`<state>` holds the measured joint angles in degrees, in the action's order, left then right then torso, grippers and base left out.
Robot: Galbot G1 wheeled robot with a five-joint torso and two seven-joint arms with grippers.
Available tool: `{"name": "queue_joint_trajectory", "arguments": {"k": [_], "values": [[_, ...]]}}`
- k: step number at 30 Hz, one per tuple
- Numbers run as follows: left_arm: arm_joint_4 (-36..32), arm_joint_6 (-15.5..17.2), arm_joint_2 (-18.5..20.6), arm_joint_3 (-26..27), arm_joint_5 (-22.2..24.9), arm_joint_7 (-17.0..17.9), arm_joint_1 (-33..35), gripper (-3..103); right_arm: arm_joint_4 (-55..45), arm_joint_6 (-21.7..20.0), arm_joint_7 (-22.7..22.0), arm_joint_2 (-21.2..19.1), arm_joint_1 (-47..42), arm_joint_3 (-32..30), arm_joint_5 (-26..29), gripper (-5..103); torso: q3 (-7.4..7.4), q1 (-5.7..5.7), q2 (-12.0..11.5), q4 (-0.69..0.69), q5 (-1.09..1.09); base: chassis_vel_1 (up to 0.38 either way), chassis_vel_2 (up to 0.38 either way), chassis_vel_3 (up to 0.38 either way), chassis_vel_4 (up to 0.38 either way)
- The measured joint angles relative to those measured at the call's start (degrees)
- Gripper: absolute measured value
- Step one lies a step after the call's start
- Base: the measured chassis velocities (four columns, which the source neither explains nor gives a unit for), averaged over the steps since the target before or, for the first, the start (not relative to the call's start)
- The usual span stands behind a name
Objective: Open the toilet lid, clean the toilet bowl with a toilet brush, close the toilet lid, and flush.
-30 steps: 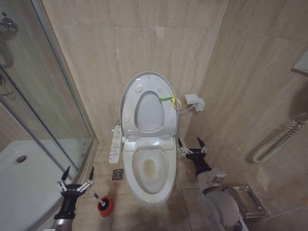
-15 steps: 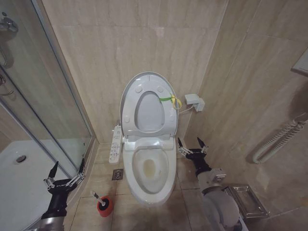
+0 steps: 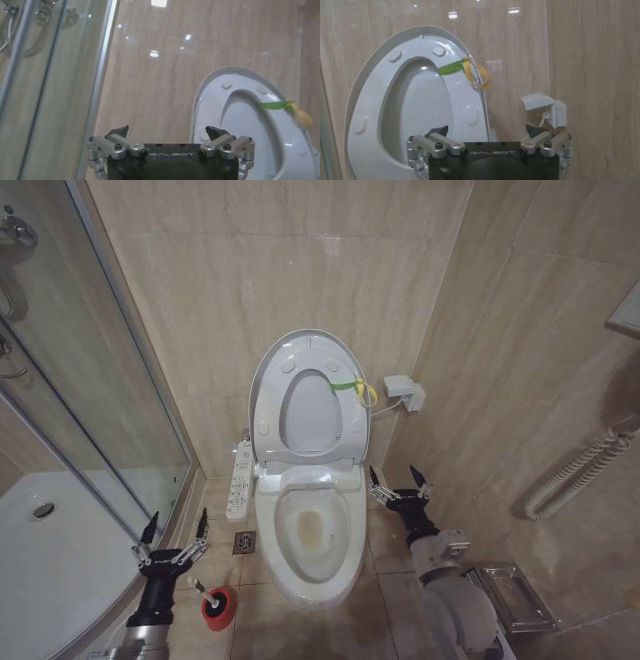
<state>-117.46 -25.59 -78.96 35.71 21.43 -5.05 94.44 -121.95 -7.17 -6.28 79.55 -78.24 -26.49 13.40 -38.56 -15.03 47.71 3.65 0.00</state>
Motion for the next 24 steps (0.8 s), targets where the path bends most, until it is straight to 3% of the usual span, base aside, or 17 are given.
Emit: {"name": "queue_joint_trajectory", "arguments": {"k": [9, 11, 15, 16, 19, 24], "values": [[0.41, 0.74, 0.11, 0.55, 0.15, 0.86, -0.59, 100, 0.00, 0.00, 0.00, 0.00, 0.00, 0.00, 0.00, 100, 0.00, 0.00, 0.00, 0.00, 0.00, 0.000, 0.000, 0.000, 0.000], [0.03, 2.22, 0.21, 0.62, 0.10, 2.32, -0.38, 100, 0.00, 0.00, 0.00, 0.00, 0.00, 0.00, 0.00, 100, 0.00, 0.00, 0.00, 0.00, 0.00, 0.000, 0.000, 0.000, 0.000], [-3.06, 8.98, 0.55, -0.37, -0.05, 6.76, 0.97, 100, 0.00, 0.00, 0.00, 0.00, 0.00, 0.00, 0.00, 100, 0.00, 0.00, 0.00, -0.01, 0.00, 0.000, 0.000, 0.000, 0.000], [-3.06, 8.98, 0.55, -0.37, -0.05, 6.76, 0.97, 100, 0.00, 0.00, 0.00, 0.00, 0.00, 0.00, 0.00, 100, 0.00, 0.00, 0.00, -0.01, 0.00, 0.000, 0.000, 0.000, 0.000], [-4.46, 13.45, 0.76, -0.19, -1.37, 7.33, 0.95, 100, 0.00, 0.00, 0.00, 0.00, 0.00, 0.00, 0.00, 100, 0.00, 0.00, 0.00, -0.01, 0.00, 0.000, 0.000, 0.000, 0.000], [-6.11, 16.78, 0.95, -0.12, -1.48, 7.06, 0.72, 100, 0.00, 0.00, 0.00, 0.00, 0.00, 0.00, 0.00, 100, 0.00, 0.00, 0.00, -0.01, 0.00, 0.000, 0.000, 0.000, 0.000]]}}
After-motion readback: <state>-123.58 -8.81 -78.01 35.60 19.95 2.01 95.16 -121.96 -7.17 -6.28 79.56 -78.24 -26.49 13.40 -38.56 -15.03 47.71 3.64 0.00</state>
